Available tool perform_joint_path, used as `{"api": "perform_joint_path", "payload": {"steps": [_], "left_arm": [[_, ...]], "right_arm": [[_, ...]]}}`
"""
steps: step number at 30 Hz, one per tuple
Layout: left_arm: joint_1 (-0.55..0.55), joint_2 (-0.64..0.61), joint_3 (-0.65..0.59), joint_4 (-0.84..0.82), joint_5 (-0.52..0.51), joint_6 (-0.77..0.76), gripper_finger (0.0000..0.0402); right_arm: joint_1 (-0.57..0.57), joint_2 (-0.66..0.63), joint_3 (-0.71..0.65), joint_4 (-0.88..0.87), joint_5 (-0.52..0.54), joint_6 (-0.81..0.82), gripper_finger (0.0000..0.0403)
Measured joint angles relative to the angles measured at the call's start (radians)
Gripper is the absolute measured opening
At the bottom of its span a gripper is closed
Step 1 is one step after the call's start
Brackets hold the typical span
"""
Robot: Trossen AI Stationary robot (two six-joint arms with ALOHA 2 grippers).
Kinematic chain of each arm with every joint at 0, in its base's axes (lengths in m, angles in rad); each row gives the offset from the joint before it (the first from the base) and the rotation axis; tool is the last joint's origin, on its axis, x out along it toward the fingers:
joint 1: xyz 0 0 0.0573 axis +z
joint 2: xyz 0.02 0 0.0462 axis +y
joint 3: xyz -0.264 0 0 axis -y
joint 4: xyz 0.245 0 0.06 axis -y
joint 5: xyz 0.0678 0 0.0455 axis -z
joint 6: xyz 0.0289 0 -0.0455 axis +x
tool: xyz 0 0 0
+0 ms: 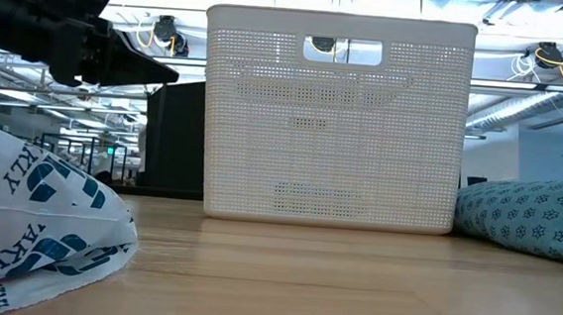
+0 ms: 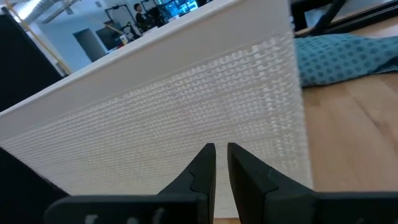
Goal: Pick & place medical supplies in basket/bin
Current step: Put the orange bottle into the white bin
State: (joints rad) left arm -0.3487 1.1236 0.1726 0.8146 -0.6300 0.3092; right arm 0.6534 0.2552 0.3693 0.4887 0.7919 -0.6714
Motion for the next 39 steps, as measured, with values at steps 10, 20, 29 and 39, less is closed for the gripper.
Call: {"api": "perform_joint_path", "payload": {"steps": [10, 20, 29, 39], "left_arm": [[0.063, 0.0, 0.0, 0.001, 0.0, -0.02, 0.0047], [0.105, 0.0, 0.0, 0.002, 0.002, -0.03, 0.0047], [0.107, 0.0, 0.0, 0.002, 0.002, -0.05, 0.0047], [0.107, 0.0, 0.0, -0.004, 0.002, -0.08, 0.0047]], "right_arm": [[-0.108, 0.185, 0.393, -0.392, 0.05, 0.015, 0.0185], [-0.307, 0.417, 0.736, -0.672, 0.058, 0.056, 0.0185], [-0.547, 0.619, 0.84, -0.697, -0.3, 0.111, 0.0185], [-0.874, 0.961, 0.894, -0.68, -0.774, 0.162, 0.0185]]}}
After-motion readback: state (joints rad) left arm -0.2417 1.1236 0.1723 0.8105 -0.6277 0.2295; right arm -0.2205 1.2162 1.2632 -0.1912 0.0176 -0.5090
